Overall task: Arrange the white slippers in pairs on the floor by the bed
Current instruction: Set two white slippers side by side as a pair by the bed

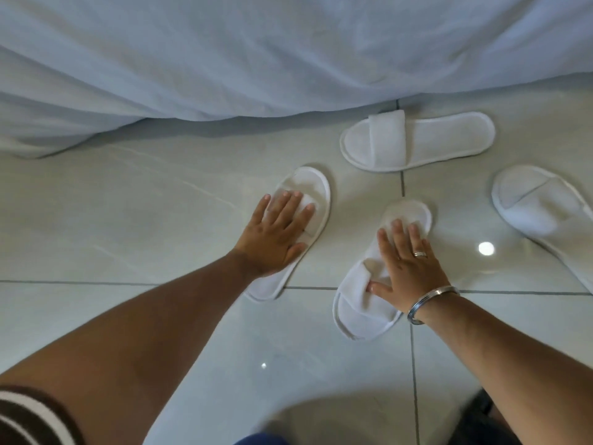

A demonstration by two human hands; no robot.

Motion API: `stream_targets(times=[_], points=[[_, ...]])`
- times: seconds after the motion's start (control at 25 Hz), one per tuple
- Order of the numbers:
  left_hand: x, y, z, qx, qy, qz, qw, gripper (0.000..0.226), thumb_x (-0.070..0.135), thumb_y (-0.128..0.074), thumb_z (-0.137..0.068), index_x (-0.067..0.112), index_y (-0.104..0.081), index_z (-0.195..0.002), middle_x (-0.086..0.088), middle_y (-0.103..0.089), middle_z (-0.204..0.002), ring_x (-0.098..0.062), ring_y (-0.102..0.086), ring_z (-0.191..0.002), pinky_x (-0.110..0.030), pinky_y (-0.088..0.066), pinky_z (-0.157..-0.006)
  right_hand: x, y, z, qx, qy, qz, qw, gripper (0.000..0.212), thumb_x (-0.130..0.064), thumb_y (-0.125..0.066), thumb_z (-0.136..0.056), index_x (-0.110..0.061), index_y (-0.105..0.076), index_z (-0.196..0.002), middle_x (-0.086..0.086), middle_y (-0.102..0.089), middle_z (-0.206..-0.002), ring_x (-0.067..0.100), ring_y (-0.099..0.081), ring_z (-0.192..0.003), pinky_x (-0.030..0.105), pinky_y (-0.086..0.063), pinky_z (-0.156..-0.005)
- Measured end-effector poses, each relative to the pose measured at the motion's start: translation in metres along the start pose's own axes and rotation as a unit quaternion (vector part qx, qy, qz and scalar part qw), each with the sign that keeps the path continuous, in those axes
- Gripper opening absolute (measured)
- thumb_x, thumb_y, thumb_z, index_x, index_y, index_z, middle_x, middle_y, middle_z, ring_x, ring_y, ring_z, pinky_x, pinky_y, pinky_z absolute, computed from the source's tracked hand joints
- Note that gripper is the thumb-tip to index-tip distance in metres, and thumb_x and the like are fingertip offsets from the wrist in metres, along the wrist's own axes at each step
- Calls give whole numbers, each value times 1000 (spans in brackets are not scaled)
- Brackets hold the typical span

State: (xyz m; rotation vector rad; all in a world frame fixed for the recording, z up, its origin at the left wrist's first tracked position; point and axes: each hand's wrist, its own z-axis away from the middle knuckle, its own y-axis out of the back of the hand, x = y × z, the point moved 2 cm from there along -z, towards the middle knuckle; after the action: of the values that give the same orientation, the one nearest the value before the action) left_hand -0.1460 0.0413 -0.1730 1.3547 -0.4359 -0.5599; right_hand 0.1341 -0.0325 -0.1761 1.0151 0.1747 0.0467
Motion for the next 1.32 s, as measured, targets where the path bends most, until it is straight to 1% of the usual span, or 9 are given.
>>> stream_targets(times=[0.2,0.32,0.4,0.52,0.64,0.76,0.88,0.96,1.32], points=[[10,3,21,-88,176,28,980,94,73,-36,-86,12,-15,-154,-12,-17,-162,-32,-37,-129,-48,-32,-102,-13,-2,-8,-1,-21,-13,1000,108,-69,-52,-77,-19,9,-151,16,16,-160,43,11,-145,55,-7,-117],[-5,16,26,-72,67,16,995,79,55,-52,-90,16,-26,-153,-11,-19,-163,-34,-43,-132,-49,-35,-101,-13,-3,-11,-9,-28,-15,999,108,-70,-50,-77,-20,12,-150,15,18,-160,43,12,-145,55,-6,-117],[-26,22,33,-58,-14,-19,998,66,30,-55,-93,24,-28,-153,-10,-17,-163,-33,-37,-140,-52,-34,-106,-13,-4,-11,-9,-29,-19,999,108,-70,-50,-77,-21,12,-150,15,19,-160,42,13,-145,55,-5,-117],[-47,30,40,-125,-52,-11,991,72,5,-41,-92,40,-23,-152,-9,-4,-166,-33,-22,-146,-51,-26,-112,-14,-2,-9,-6,-29,-15,999,108,-70,-50,-77,-18,9,-151,17,17,-160,43,12,-145,55,-6,-117],[-40,36,43,-168,-56,87,980,69,-2,-46,-88,33,-37,-147,-4,-15,-165,-31,-25,-145,-46,-37,-109,-17,1,-9,-7,-30,-13,999,107,-70,-49,-78,-17,8,-151,17,17,-159,44,12,-145,55,-6,-117],[-22,31,46,-113,30,162,980,52,27,-53,-94,23,-39,-144,-5,-18,-164,-28,-18,-150,-43,-24,-119,-18,5,-9,-13,-29,-18,999,107,-70,-49,-79,-18,11,-150,16,19,-159,42,12,-145,54,-5,-117],[-7,21,46,-102,115,159,975,90,67,-45,-89,14,-13,-155,-10,-4,-166,-28,-6,-152,-45,-13,-122,-17,6,-9,-15,-23,-16,999,107,-69,-50,-79,-18,10,-150,16,18,-160,42,11,-146,54,-6,-117],[-5,15,49,-130,104,127,978,106,79,-37,-81,14,0,-156,-10,4,-166,-28,1,-152,-46,-9,-123,-15,7,-10,-15,-19,-12,1000,107,-69,-50,-79,-18,10,-150,17,18,-160,43,11,-146,55,-7,-117],[-33,5,102,-183,51,54,980,107,82,-34,-79,22,13,-154,-5,15,-164,-23,10,-151,-51,-6,-123,-48,17,-15,1,137,36,990,103,-67,-54,-78,-19,-1,-152,15,7,-162,38,2,-148,49,-8,-119]])
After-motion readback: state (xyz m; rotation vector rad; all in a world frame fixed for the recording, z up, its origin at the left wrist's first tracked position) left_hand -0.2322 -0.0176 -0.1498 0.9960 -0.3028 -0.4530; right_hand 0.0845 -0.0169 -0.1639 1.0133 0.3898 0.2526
